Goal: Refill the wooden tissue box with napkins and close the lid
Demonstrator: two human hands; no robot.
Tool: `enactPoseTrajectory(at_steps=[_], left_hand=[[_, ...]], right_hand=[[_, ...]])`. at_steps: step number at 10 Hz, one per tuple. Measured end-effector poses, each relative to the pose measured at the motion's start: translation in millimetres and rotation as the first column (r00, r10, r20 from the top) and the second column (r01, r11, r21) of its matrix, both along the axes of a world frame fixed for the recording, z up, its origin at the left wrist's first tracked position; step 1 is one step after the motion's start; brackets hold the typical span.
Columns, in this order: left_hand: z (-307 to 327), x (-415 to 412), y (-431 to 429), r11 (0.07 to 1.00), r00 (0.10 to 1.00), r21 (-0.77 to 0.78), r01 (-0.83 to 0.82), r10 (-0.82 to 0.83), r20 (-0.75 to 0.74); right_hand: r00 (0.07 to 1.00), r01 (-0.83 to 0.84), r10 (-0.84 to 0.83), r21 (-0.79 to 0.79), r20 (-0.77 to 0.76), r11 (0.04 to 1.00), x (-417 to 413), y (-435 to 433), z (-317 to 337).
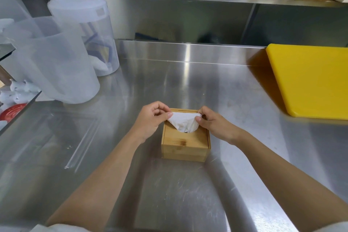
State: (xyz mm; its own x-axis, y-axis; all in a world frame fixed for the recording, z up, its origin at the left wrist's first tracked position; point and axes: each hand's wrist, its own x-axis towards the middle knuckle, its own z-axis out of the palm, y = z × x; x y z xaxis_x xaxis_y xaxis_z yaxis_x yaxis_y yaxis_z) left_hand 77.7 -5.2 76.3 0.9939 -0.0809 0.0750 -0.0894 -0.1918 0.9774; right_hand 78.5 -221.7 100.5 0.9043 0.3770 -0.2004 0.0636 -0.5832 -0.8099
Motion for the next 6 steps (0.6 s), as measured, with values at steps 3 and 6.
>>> enactPoseTrajectory(at_steps=[3, 6], left_hand=[[-5, -1, 0, 0.998, 1.0, -0.055, -0.021, 0.021, -0.008], [13, 3, 13, 0.996, 0.993, -0.058, -0.064, 0.069, 0.094]], right_hand=[[1.0, -0.003, 0.004, 0.017, -0.031, 1.0, 4, -4, -3], [0.959, 0.214, -0.246, 0.211, 0.139, 0.954, 5, -6, 9]])
